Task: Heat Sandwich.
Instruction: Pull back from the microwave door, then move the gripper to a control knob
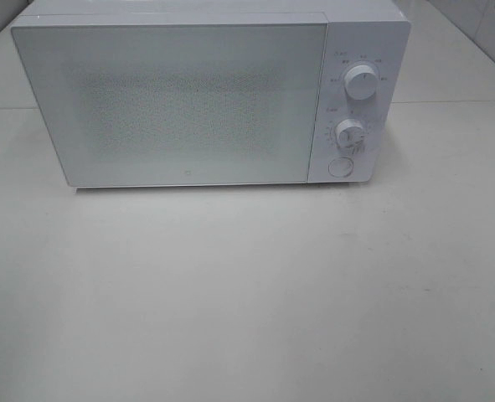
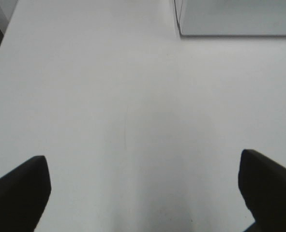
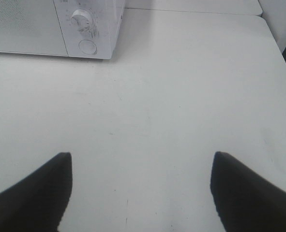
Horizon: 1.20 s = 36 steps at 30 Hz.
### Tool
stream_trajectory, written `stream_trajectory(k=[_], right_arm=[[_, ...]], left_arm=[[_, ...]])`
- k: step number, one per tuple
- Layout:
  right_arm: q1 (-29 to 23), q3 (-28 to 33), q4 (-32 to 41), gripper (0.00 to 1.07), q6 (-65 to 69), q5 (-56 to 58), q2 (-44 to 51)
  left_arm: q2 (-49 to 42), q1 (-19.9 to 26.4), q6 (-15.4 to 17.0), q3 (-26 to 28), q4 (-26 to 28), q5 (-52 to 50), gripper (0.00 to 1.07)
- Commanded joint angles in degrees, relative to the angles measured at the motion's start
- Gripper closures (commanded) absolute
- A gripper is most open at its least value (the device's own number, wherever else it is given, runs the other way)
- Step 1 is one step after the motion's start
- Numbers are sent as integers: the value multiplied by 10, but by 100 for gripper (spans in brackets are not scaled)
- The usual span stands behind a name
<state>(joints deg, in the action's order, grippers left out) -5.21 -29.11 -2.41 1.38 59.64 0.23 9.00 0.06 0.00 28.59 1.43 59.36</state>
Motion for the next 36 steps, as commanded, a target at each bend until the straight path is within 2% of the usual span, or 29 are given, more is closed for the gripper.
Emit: stream_trajectory(k=[1, 6, 36], right_arm=[[5, 1, 1, 31, 1, -3, 15], [5, 1, 1, 31, 1, -3, 15], [5, 1, 2, 31, 1, -3, 15]], left_arm=[[-53, 15, 3, -3, 3, -4, 5], [-110, 19, 5, -3, 3, -5, 5], [-107, 19, 4, -3, 3, -5, 5]])
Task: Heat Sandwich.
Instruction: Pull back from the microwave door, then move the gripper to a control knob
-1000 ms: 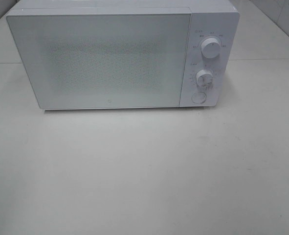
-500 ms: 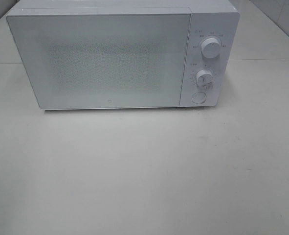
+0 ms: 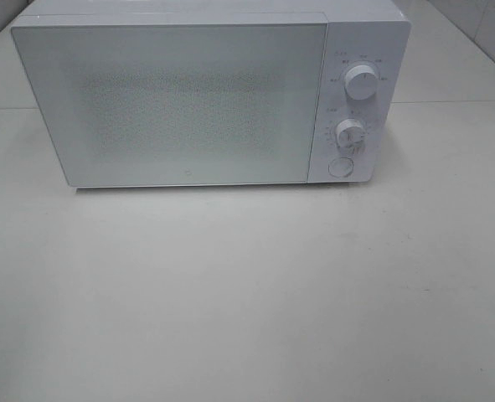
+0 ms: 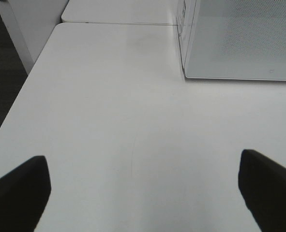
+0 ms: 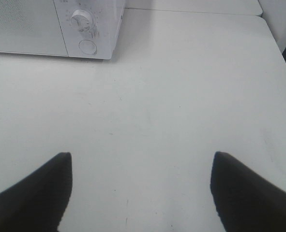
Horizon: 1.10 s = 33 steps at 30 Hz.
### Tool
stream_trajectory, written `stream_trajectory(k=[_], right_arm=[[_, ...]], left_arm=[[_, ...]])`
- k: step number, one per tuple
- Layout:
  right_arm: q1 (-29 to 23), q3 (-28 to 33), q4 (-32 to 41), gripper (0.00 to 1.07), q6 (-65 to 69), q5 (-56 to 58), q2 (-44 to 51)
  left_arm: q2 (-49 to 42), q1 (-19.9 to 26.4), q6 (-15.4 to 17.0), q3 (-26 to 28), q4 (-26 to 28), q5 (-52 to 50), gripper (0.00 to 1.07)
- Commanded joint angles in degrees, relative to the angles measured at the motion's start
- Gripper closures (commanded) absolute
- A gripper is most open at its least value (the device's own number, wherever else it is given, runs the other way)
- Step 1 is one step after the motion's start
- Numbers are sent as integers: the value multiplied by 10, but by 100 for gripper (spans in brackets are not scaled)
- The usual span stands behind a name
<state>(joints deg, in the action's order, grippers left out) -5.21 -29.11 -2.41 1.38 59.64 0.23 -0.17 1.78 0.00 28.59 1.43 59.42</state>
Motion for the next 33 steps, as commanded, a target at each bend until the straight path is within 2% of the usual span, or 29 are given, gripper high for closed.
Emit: stream_trajectory(k=[1, 16, 20, 23, 33], right_arm=[[5, 1, 2, 31, 1, -3, 15], [5, 1, 15, 31, 2, -4, 15], [5, -15, 14, 31, 5, -8, 14], [5, -34, 13, 31, 5, -19, -11], [5, -39, 14, 31, 5, -88, -107]], left_arm=[[-15, 2, 4, -3, 3, -6, 5], [-15, 2, 4, -3, 3, -6, 5], [-15, 2, 4, -3, 3, -6, 5], [-15, 2, 4, -3, 3, -6, 5], [-15, 2, 4, -3, 3, -6, 5]])
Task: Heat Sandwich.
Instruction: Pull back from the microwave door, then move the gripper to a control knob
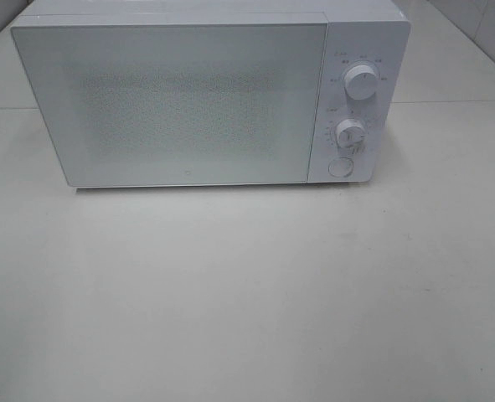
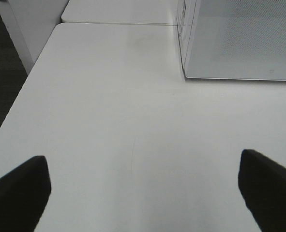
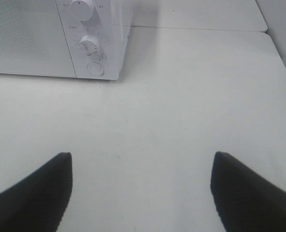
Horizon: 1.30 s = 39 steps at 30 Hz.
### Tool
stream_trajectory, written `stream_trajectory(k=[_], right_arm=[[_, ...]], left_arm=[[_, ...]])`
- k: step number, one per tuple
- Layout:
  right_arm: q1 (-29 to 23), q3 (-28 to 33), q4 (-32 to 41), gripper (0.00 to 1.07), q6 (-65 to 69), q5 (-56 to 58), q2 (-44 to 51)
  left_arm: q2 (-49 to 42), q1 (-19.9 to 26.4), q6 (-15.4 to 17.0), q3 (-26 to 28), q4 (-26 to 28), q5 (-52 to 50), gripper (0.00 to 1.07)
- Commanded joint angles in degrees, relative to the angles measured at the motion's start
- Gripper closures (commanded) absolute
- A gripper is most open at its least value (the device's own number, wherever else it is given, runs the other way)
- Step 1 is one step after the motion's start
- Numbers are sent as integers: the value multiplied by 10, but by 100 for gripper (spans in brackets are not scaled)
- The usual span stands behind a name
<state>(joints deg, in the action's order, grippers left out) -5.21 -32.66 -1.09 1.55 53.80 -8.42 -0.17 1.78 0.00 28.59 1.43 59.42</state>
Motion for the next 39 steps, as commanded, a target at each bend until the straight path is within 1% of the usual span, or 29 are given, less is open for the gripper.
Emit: stream_trajectory(k=[1, 4, 10, 11, 14, 17, 19, 24, 26, 29, 34, 38, 39], right_arm=[[5, -3, 1, 31, 3, -29, -21], [5, -3, 1, 31, 3, -67, -63], [5, -3, 1, 31, 6, -117, -110], [5, -3, 1, 31, 6, -135, -131], [5, -3, 1, 31, 6, -157, -150], [5, -3, 1, 31, 6, -196, -191], [5, -3, 1, 31, 6, -204, -199], [5, -3, 1, 31, 6, -270, -270], [5, -3, 1, 31, 6, -282, -278], [5, 0, 1, 31, 6, -321, -319], [5, 0, 1, 31, 6, -344, -345], [5, 0, 1, 31, 13, -395, -405], [5, 0, 1, 31, 13, -395, -405]], left_arm=[[-15, 2, 4, -3, 3, -6, 5], [-15, 2, 4, -3, 3, -6, 5], [-15, 2, 4, -3, 3, -6, 5], [-15, 2, 4, -3, 3, -6, 5], [-15, 2, 4, -3, 3, -6, 5], [-15, 2, 4, -3, 3, -6, 5], [-15, 2, 4, -3, 3, -6, 5], [-15, 2, 3, -3, 3, -6, 5], [-15, 2, 3, -3, 3, -6, 5], [-15, 2, 3, -3, 3, -6, 5], [-15, 2, 3, -3, 3, -6, 5], [-15, 2, 3, -3, 3, -6, 5], [-15, 2, 3, -3, 3, -6, 5]])
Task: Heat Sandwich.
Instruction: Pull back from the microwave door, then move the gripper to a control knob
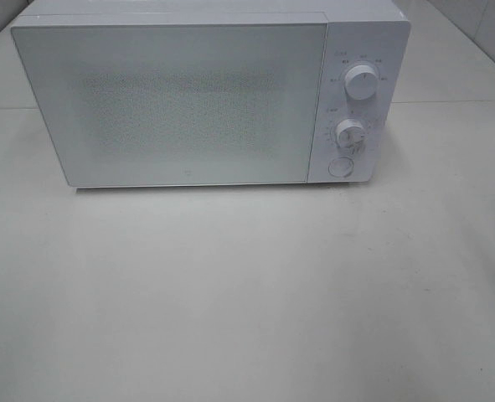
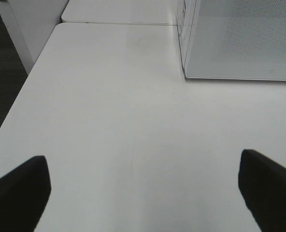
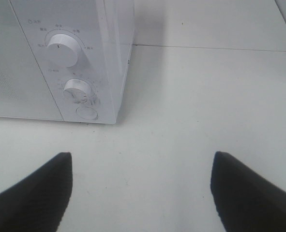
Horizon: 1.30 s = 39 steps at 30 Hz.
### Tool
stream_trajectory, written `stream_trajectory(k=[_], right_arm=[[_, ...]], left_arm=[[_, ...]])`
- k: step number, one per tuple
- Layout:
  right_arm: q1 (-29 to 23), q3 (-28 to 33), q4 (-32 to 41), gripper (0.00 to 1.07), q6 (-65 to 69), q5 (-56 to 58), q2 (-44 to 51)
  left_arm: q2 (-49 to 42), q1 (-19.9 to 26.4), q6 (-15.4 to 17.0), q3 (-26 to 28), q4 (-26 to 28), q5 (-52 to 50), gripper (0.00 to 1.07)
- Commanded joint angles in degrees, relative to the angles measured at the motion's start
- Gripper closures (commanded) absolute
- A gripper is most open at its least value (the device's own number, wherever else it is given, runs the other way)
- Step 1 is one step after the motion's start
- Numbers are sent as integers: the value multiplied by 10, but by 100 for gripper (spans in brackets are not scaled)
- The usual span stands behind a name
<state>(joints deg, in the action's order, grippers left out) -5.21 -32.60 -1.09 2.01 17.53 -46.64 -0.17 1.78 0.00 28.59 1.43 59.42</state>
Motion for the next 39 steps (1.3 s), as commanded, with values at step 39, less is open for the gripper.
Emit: stream_trajectory(k=[39], right_arm=[[-242, 143, 338, 31, -170, -720, -356]], left_arm=[[-15, 2, 3, -3, 3, -6, 5]])
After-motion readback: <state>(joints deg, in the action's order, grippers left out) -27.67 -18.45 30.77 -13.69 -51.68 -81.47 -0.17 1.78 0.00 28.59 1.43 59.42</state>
